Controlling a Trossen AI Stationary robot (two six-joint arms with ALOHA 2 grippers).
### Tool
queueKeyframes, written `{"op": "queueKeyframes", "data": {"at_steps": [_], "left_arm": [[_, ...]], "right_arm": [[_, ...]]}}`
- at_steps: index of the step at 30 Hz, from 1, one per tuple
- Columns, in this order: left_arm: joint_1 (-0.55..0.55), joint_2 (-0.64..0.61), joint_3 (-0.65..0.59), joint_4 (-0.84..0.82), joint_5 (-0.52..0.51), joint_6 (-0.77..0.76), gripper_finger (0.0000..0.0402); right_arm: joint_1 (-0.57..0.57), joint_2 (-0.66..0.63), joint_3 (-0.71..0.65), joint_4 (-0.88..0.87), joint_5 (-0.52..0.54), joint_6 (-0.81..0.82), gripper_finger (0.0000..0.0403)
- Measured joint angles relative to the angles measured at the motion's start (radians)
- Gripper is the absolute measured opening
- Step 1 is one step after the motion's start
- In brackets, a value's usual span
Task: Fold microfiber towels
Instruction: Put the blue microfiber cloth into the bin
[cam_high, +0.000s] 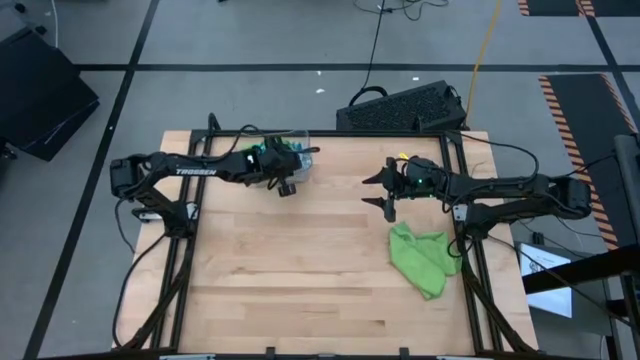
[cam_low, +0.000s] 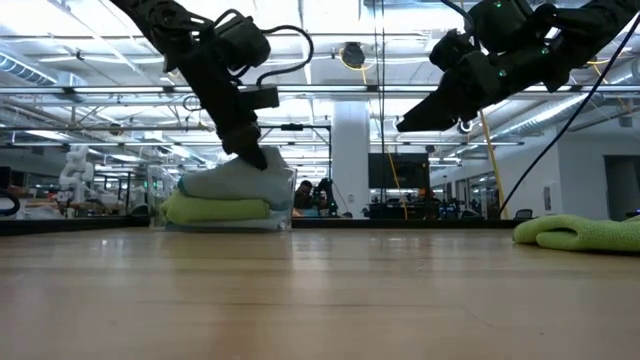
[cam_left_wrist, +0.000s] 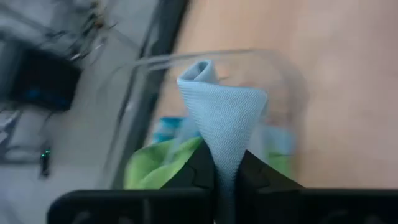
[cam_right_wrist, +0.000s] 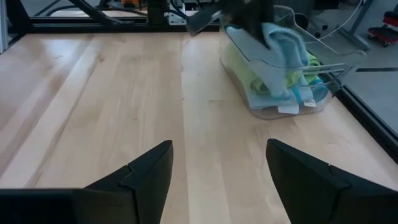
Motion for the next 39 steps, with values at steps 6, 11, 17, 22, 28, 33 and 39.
{"op": "queueKeyframes", "data": {"at_steps": [6, 11, 17, 22, 28, 33, 39], "left_arm": [[0.026, -0.011, 0.0, 0.006, -0.12, -0.006, 0.0027], [0.021, -0.032, 0.0, 0.033, -0.277, -0.034, 0.0015], [-0.035, -0.034, 0.0, 0.117, -0.563, -0.034, 0.002], [-0.063, -0.034, 0.0, 0.097, -0.637, 0.024, 0.0015], [-0.042, -0.056, 0.0, 0.076, -0.742, 0.169, 0.0017], [0.02, -0.099, -0.001, 0.097, -0.772, 0.293, 0.0015], [0.108, -0.163, 0.0, 0.146, -0.779, 0.368, 0.0015]], "right_arm": [[0.0, 0.0, 0.0, 0.0, 0.0, -0.001, 0.0249], [0.0, 0.0, 0.0, 0.0, 0.0, -0.017, 0.0249], [0.0, 0.0, 0.0, 0.0, 0.0, -0.026, 0.0249], [0.0, 0.0, 0.0, 0.0, 0.0, -0.035, 0.0249], [0.0, 0.0, 0.0, 0.0, 0.001, -0.045, 0.0249], [0.0, 0.0, 0.0, -0.001, 0.0, -0.045, 0.0249], [0.0, 0.0, -0.007, 0.006, 0.001, -0.045, 0.0249]]}}
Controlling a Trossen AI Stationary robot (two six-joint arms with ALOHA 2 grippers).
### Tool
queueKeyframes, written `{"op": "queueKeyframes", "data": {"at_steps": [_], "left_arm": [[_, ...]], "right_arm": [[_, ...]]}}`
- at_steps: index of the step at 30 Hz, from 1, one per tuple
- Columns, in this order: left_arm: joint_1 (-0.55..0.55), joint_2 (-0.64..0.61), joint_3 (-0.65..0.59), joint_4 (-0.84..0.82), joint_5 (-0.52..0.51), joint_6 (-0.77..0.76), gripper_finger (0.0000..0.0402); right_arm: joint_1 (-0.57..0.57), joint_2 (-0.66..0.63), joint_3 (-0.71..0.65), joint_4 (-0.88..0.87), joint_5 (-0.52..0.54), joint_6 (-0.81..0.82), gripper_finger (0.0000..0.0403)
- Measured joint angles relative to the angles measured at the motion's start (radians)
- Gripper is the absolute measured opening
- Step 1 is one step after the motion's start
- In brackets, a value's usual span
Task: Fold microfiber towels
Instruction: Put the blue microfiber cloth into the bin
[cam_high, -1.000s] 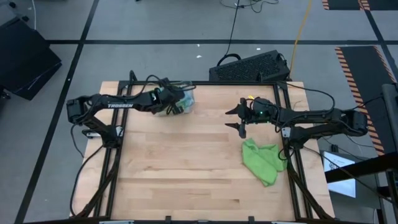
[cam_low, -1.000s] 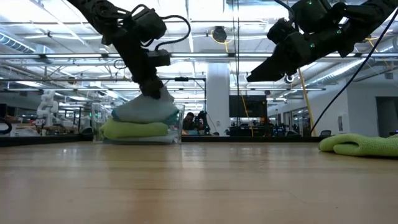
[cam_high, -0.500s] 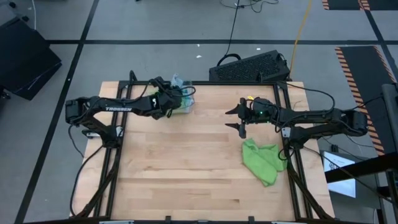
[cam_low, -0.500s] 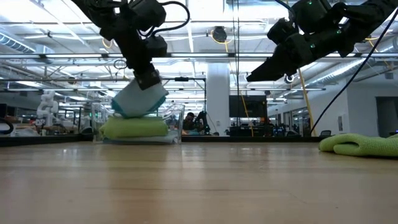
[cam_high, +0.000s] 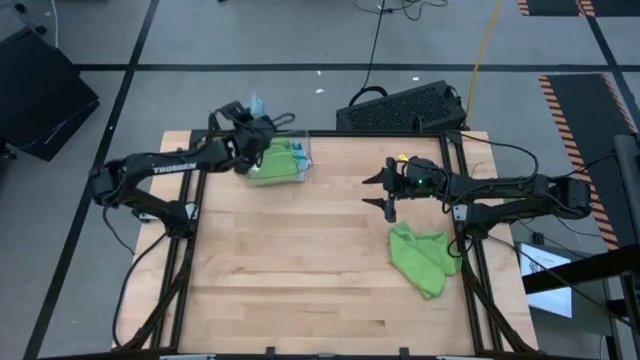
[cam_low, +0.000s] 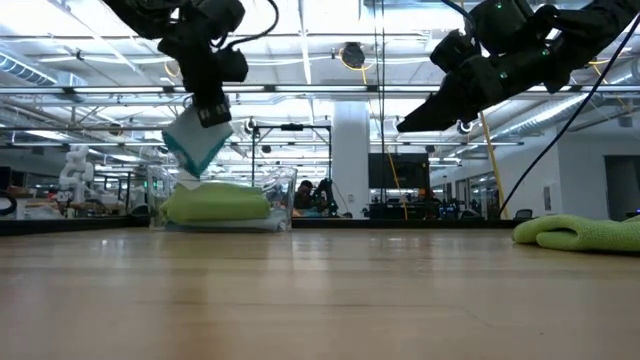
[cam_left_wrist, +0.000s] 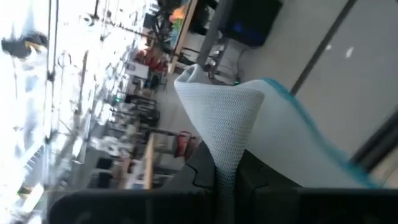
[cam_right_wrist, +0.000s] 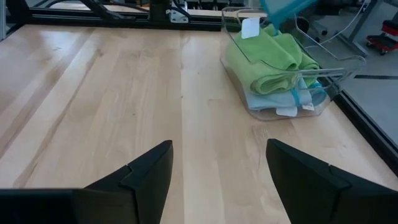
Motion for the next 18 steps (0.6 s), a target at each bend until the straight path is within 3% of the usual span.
{"op": "queueKeyframes", "data": {"at_steps": [3, 8, 18], "left_arm": [[0.045, -0.01, 0.0, -0.036, 0.07, -0.055, 0.0015], [0.069, 0.004, 0.0, -0.089, 0.095, -0.135, 0.0015], [-0.019, 0.003, 0.0, -0.17, 0.165, -0.202, 0.0015]], "right_arm": [[0.0, 0.0, -0.006, 0.0, 0.0, 0.0, 0.0249], [0.0, 0.0, -0.006, 0.001, 0.0, -0.003, 0.0249], [0.0, 0.0, -0.006, 0.001, 0.0, -0.015, 0.0249]]}}
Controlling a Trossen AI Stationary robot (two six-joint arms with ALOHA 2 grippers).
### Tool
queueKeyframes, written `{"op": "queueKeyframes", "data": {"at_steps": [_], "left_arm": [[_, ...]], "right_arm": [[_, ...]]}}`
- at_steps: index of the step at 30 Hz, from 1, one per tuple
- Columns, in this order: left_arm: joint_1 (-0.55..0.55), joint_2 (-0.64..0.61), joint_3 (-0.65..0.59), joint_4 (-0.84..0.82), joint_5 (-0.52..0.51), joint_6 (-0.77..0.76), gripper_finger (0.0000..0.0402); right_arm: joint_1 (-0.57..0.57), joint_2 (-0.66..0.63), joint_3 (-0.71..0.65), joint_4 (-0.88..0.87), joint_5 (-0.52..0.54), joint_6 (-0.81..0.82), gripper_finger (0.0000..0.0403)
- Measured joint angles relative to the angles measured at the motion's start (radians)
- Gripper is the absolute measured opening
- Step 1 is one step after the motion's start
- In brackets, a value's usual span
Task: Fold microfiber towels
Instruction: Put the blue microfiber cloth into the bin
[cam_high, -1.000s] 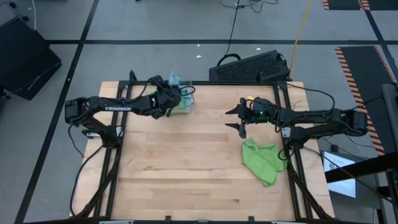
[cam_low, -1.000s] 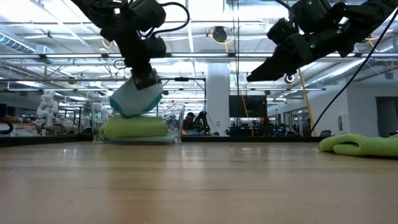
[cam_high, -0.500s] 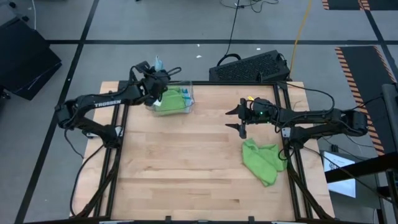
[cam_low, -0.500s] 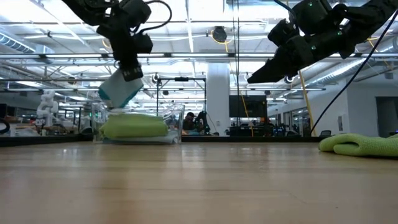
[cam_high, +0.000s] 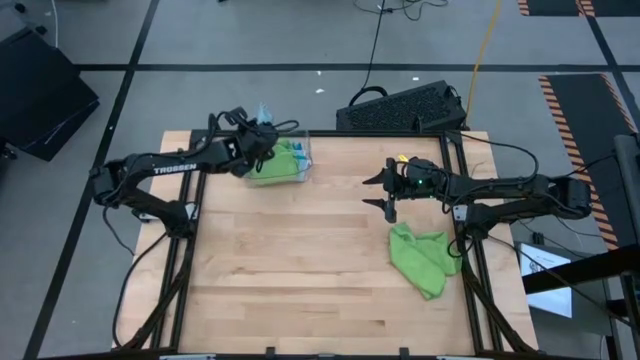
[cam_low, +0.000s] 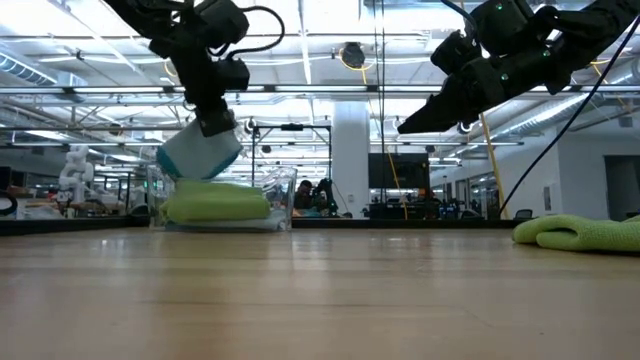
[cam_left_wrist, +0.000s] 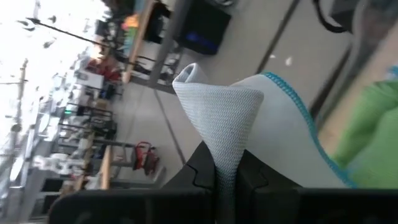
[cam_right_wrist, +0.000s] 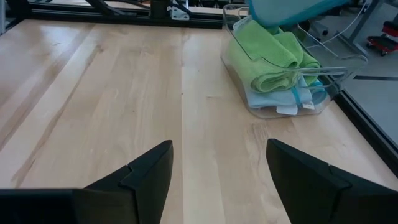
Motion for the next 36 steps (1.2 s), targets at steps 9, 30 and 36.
{"op": "queueKeyframes", "data": {"at_steps": [9, 30, 36], "left_arm": [[-0.005, 0.0, 0.0, -0.078, 0.127, -0.134, 0.0016], [0.016, 0.012, 0.0, -0.101, 0.664, -0.334, 0.0109], [0.035, 0.028, 0.0, -0.128, 0.751, -0.389, 0.019]], "right_arm": [[0.0, 0.0, 0.0, 0.0, 0.0, -0.004, 0.0249], [0.0, 0.0, 0.0, 0.0, -0.001, 0.011, 0.0249], [0.0, 0.0, 0.0, 0.0, -0.002, 0.015, 0.0249]]}}
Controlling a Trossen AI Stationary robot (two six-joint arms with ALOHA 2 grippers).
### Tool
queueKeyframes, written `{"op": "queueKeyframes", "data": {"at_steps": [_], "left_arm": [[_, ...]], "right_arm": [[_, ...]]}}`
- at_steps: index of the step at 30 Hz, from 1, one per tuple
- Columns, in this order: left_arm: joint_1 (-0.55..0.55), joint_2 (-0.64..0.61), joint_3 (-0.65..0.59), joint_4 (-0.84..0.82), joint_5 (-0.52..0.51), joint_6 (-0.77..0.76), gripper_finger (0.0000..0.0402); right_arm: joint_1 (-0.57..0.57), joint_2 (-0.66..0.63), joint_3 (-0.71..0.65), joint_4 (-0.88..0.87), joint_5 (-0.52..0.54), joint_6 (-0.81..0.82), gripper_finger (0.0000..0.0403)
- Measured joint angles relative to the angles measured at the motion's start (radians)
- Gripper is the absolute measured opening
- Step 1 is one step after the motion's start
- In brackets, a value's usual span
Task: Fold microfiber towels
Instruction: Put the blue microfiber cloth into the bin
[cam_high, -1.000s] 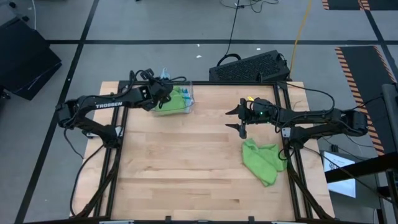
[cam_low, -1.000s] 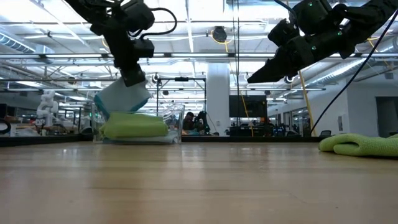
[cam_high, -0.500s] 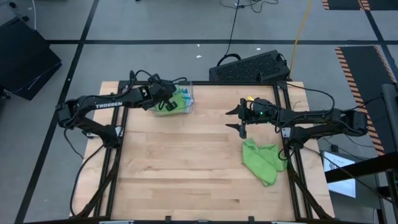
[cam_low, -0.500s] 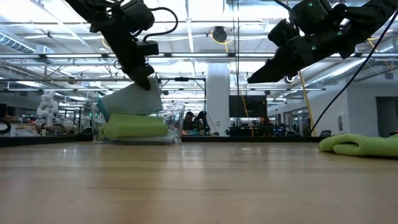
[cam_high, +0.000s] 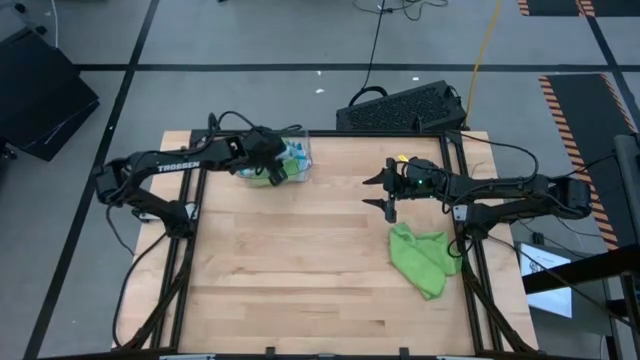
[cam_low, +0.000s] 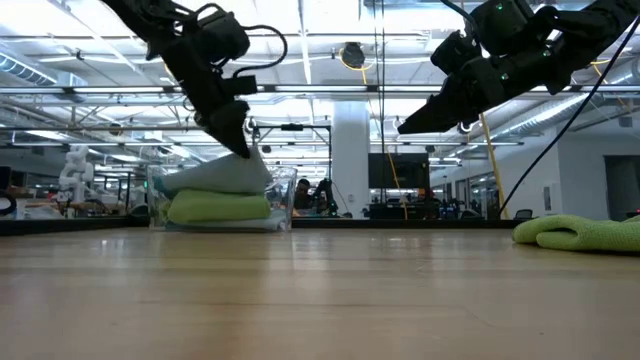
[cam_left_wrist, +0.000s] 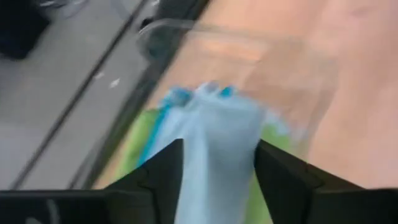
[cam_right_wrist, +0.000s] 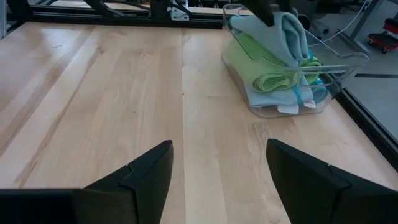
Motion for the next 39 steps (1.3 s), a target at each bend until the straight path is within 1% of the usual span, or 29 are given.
{"op": "queueKeyframes", "data": {"at_steps": [4, 6, 7, 12, 15, 17, 21, 23, 26, 30, 34, 37, 39], "left_arm": [[-0.004, -0.022, 0.0, 0.004, 0.182, -0.016, 0.0215], [-0.008, -0.036, 0.0, 0.035, 0.223, -0.027, 0.0217], [-0.009, -0.041, 0.0, 0.037, 0.228, -0.028, 0.0218], [0.001, -0.044, 0.0, 0.06, 0.216, -0.021, 0.0218], [0.004, -0.013, 0.001, 0.051, 0.217, -0.013, 0.0215], [0.01, 0.01, 0.0, 0.03, 0.217, 0.003, 0.0206], [0.021, 0.072, 0.0, 0.057, 0.214, 0.019, 0.0173], [0.028, 0.1, 0.0, 0.086, 0.18, 0.018, 0.0155], [0.048, 0.128, 0.0, 0.085, 0.135, 0.02, 0.0131], [0.086, 0.168, 0.0, 0.096, 0.093, 0.037, 0.0111], [0.125, 0.202, 0.0, 0.104, 0.029, 0.017, 0.0102], [0.142, 0.202, 0.0, 0.11, 0.024, 0.01, 0.0103], [0.148, 0.18, 0.0, 0.111, 0.022, 0.001, 0.0103]], "right_arm": [[0.0, 0.0, 0.0, 0.0, 0.0, 0.0, 0.0249], [0.0, 0.0, 0.0, 0.0, 0.0, -0.001, 0.0249], [0.0, 0.0, 0.0, 0.0, -0.001, -0.002, 0.0249], [0.0, 0.0, 0.0, 0.006, -0.001, -0.002, 0.0249], [0.0, 0.0, 0.0, 0.008, -0.001, -0.002, 0.0249], [0.0, 0.0, 0.0, 0.008, -0.001, -0.001, 0.0249], [0.0, 0.0, 0.0, 0.008, -0.001, 0.0, 0.0249], [0.0, 0.0, 0.0, 0.008, 0.0, 0.0, 0.0249], [0.0, 0.0, 0.0, 0.008, 0.0, 0.004, 0.0249], [0.0, 0.0, 0.0, 0.008, 0.0, 0.017, 0.0249], [0.0, 0.0, 0.0, 0.008, 0.0, 0.023, 0.0249], [0.0, 0.0, 0.0, 0.008, 0.001, 0.023, 0.0249], [0.0, 0.0, 0.0, 0.008, 0.001, 0.023, 0.0249]]}}
